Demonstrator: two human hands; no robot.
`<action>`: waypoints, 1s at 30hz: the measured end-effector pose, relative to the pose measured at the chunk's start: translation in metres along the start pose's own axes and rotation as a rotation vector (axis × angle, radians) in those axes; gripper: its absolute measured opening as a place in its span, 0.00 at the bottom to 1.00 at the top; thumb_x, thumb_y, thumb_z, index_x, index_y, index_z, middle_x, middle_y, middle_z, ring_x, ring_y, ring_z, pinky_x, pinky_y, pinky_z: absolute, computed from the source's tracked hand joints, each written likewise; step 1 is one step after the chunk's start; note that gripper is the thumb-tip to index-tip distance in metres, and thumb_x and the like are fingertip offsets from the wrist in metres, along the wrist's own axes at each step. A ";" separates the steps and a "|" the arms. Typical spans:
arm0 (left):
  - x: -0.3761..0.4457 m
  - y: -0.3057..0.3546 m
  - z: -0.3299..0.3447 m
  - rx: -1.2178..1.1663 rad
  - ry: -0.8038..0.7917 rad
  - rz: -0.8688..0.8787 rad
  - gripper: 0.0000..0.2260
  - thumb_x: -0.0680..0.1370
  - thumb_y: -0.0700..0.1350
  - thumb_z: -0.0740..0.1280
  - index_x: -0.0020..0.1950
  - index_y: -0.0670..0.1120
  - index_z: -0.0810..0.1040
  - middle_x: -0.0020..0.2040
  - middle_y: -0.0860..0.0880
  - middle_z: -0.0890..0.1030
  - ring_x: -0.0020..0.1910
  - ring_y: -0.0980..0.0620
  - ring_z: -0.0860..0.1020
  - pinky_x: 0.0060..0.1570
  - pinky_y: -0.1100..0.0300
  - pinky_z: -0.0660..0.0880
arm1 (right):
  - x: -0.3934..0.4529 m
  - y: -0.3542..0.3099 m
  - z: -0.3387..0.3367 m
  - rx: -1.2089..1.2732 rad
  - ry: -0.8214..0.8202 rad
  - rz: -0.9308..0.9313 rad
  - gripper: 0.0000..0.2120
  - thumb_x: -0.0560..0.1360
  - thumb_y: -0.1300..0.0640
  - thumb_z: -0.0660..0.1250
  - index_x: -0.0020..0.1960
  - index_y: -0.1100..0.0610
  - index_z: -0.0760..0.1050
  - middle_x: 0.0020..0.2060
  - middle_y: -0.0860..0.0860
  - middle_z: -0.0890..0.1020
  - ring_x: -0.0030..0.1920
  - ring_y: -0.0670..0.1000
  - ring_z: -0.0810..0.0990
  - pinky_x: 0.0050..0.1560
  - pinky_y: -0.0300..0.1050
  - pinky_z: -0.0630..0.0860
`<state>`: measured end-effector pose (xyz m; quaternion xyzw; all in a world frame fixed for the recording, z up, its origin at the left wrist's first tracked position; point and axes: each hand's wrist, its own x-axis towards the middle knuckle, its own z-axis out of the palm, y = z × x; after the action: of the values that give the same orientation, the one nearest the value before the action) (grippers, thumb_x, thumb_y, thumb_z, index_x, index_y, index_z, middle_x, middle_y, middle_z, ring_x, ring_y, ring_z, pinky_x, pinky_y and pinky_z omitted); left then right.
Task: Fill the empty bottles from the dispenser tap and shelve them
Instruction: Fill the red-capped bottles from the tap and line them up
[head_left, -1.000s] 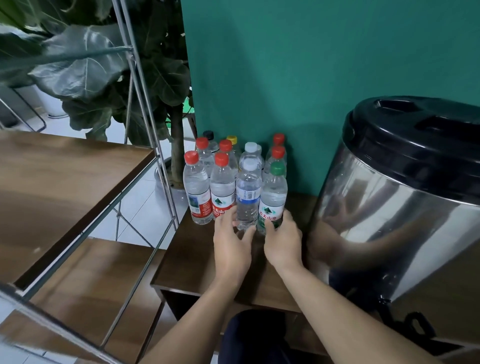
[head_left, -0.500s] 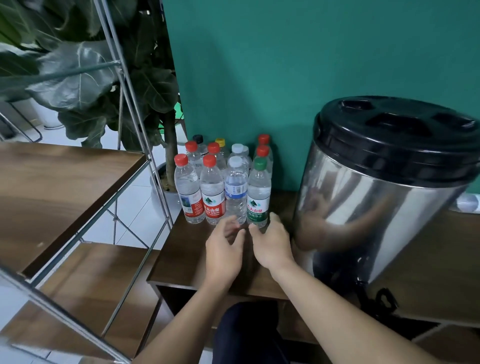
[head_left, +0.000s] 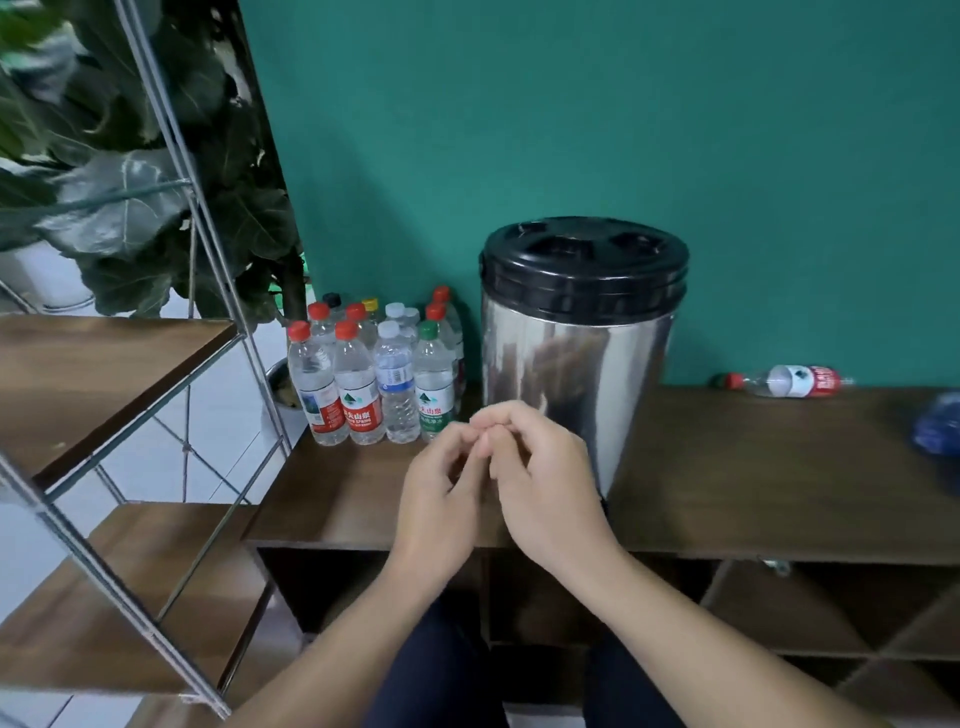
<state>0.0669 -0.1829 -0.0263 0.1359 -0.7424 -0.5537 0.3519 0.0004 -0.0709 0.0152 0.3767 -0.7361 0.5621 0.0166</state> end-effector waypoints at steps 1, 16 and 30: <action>-0.001 0.013 0.013 -0.009 -0.031 0.017 0.09 0.90 0.44 0.67 0.54 0.46 0.84 0.46 0.46 0.86 0.47 0.38 0.84 0.49 0.35 0.81 | -0.004 -0.003 -0.021 0.005 0.020 -0.007 0.13 0.85 0.65 0.64 0.55 0.50 0.84 0.42 0.38 0.85 0.48 0.44 0.85 0.47 0.35 0.78; 0.082 0.035 0.289 0.029 -0.368 -0.221 0.10 0.90 0.44 0.65 0.66 0.57 0.82 0.63 0.54 0.85 0.61 0.54 0.84 0.67 0.48 0.84 | 0.026 0.155 -0.258 -0.254 0.249 0.125 0.16 0.84 0.63 0.71 0.68 0.49 0.81 0.55 0.38 0.85 0.57 0.40 0.84 0.61 0.43 0.83; 0.153 -0.045 0.412 0.038 -0.440 -0.487 0.24 0.89 0.48 0.69 0.85 0.54 0.70 0.70 0.54 0.76 0.72 0.48 0.80 0.67 0.49 0.84 | 0.100 0.323 -0.363 -0.508 0.167 0.403 0.28 0.84 0.56 0.74 0.82 0.51 0.70 0.78 0.46 0.73 0.77 0.45 0.71 0.75 0.35 0.63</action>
<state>-0.3279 0.0099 -0.0677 0.1930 -0.7565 -0.6237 0.0379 -0.4008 0.2075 -0.0703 0.1599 -0.9085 0.3816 0.0590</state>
